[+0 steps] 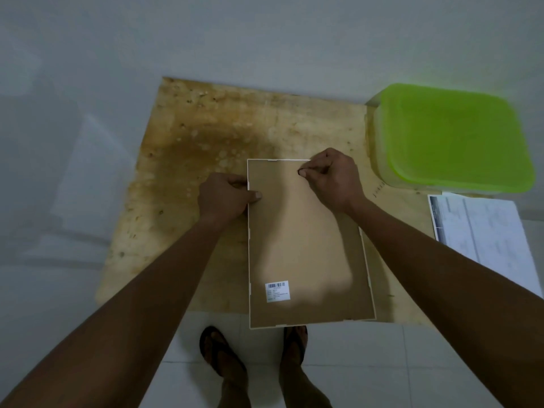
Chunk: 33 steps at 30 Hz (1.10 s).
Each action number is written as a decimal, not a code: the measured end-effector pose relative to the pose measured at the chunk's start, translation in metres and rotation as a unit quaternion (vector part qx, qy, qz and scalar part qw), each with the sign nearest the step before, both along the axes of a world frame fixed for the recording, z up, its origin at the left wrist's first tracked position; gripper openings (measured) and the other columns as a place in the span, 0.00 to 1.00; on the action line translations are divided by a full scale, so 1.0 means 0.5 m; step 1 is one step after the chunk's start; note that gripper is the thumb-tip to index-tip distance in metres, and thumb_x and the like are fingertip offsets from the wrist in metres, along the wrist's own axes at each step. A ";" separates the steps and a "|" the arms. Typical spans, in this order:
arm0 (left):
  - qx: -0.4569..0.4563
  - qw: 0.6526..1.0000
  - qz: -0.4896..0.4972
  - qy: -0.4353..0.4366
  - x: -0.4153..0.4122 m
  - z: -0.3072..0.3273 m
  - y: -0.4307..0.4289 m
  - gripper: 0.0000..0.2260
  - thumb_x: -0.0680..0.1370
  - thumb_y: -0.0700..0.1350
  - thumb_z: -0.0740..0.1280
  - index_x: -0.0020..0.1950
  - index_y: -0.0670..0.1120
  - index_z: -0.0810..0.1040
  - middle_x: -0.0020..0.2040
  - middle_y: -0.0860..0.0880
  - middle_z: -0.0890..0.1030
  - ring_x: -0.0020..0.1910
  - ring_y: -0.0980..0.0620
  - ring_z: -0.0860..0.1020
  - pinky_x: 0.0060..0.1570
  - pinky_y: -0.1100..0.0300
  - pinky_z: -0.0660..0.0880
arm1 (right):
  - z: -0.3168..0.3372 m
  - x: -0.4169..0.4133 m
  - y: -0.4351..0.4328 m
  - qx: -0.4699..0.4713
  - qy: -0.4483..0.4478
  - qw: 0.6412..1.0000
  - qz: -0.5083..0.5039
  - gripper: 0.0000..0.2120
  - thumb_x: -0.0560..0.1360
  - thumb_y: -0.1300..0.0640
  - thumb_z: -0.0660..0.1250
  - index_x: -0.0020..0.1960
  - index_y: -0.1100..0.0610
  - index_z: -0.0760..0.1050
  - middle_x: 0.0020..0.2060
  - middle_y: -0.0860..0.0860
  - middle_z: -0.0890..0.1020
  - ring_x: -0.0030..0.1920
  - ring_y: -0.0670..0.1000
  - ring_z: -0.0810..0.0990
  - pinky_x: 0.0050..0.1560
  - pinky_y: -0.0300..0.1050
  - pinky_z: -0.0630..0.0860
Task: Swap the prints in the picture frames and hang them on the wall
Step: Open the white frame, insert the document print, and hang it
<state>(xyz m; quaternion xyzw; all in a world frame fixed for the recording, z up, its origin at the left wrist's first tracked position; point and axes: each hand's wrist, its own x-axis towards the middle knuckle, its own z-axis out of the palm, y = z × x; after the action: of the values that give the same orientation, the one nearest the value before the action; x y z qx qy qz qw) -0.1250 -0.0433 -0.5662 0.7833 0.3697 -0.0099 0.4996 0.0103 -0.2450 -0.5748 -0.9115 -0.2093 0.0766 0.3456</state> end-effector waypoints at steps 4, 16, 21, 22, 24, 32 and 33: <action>-0.015 1.000 0.010 -0.001 0.000 0.001 -0.001 0.24 0.57 0.53 0.80 0.52 0.51 0.86 0.43 0.50 0.87 0.43 0.50 0.85 0.50 0.50 0.82 | 0.004 -0.009 0.004 0.009 0.001 1.000 -0.015 0.04 0.71 0.52 0.76 0.45 0.47 0.87 0.43 0.43 0.81 0.40 0.38 0.78 0.46 0.46 0.78; -0.018 1.000 0.007 0.004 0.001 -0.007 0.001 0.26 0.55 0.55 0.79 0.52 0.50 0.86 0.44 0.50 0.87 0.42 0.52 0.85 0.49 0.50 0.82 | 0.021 -0.013 0.015 0.004 0.051 0.997 -0.051 0.04 0.71 0.55 0.77 0.45 0.50 0.88 0.35 0.39 0.80 0.41 0.42 0.81 0.46 0.42 0.76; -0.002 1.000 0.001 -0.006 0.001 -0.006 0.002 0.20 0.63 0.48 0.82 0.54 0.49 0.86 0.47 0.48 0.87 0.45 0.52 0.84 0.52 0.51 0.81 | 0.026 -0.014 0.020 0.020 0.077 0.994 -0.077 0.03 0.70 0.55 0.78 0.43 0.48 0.87 0.37 0.42 0.84 0.44 0.45 0.83 0.50 0.46 0.79; -0.004 1.000 0.004 -0.006 0.001 -0.007 0.003 0.21 0.62 0.48 0.82 0.54 0.49 0.86 0.47 0.48 0.87 0.45 0.52 0.84 0.52 0.51 0.81 | 0.026 -0.013 0.021 0.027 0.090 0.992 -0.087 0.03 0.69 0.55 0.78 0.42 0.48 0.87 0.38 0.42 0.85 0.44 0.45 0.83 0.51 0.46 0.79; -0.006 1.000 0.006 -0.006 0.002 -0.010 0.004 0.21 0.61 0.50 0.82 0.53 0.50 0.86 0.46 0.49 0.87 0.45 0.53 0.84 0.52 0.51 0.81 | 0.030 -0.006 0.021 0.033 0.114 0.988 -0.097 0.04 0.67 0.54 0.79 0.40 0.46 0.87 0.36 0.43 0.86 0.44 0.44 0.84 0.53 0.47 0.80; 0.005 1.000 0.002 0.000 0.007 -0.016 0.004 0.23 0.60 0.52 0.81 0.54 0.52 0.86 0.47 0.50 0.87 0.45 0.53 0.85 0.53 0.52 0.81 | 0.053 0.035 0.045 -0.019 0.220 0.969 -0.115 0.07 0.62 0.55 0.84 0.37 0.50 0.87 0.36 0.49 0.87 0.42 0.44 0.84 0.54 0.47 0.82; 0.006 1.000 0.000 0.003 0.008 -0.017 0.005 0.23 0.60 0.52 0.81 0.54 0.52 0.86 0.47 0.50 0.87 0.45 0.53 0.85 0.53 0.52 0.81 | 0.054 0.039 0.049 -0.030 0.228 0.966 -0.122 0.08 0.61 0.55 0.84 0.37 0.50 0.87 0.36 0.48 0.87 0.44 0.44 0.84 0.55 0.47 0.82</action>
<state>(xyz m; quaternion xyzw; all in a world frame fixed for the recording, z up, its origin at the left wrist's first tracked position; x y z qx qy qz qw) -0.1212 -0.0408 -0.5749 0.7861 0.3712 -0.0097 0.4941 0.0300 -0.2204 -0.5480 -0.8985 -0.0100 0.2457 0.3637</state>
